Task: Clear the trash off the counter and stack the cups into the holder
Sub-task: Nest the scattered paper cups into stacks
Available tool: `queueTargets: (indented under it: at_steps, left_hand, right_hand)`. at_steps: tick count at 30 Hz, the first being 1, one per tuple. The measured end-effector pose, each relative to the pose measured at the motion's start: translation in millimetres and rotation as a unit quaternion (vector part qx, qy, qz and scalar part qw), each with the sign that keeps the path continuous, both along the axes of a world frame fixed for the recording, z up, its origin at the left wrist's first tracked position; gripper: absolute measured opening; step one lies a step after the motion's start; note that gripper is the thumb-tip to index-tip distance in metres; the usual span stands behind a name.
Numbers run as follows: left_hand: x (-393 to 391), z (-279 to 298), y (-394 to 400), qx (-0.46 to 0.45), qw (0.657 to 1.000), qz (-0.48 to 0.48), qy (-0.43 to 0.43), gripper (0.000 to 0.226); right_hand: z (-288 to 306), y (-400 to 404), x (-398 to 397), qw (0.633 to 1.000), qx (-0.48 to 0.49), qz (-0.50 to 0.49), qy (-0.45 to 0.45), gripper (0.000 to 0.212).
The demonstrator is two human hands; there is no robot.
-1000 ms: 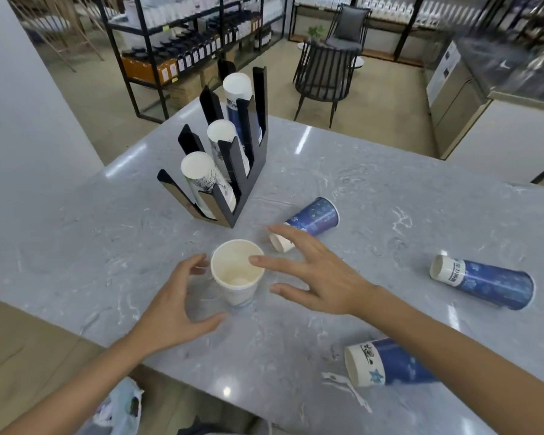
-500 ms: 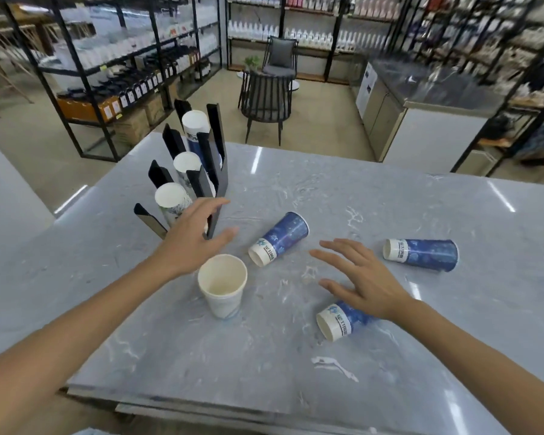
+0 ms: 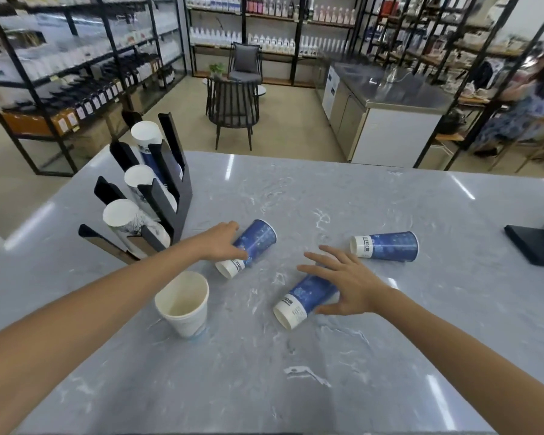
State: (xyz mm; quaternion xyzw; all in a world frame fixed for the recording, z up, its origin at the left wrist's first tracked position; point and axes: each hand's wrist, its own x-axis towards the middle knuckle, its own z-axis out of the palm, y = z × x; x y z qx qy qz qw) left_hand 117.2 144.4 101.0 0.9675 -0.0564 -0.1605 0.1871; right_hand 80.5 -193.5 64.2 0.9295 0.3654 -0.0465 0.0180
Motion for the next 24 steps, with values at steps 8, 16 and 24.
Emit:
queueTargets:
  at_steps: [8, 16, 24]
  left_hand:
    - [33, -21, -16, 0.058, 0.996, 0.002, 0.066, 0.077]
    - [45, -43, -25, 0.062, 0.997, 0.047, 0.027, 0.091]
    - [30, -29, -17, 0.066, 0.996, 0.050, -0.014, 0.087]
  right_hand:
    - [-18, -8, 59, 0.996, -0.029, 0.073, 0.047, 0.100]
    - [-40, -13, 78, 0.992, 0.024, 0.117, 0.047, 0.096]
    - [-41, -23, 77, 0.988, 0.097, 0.106, 0.051, 0.088]
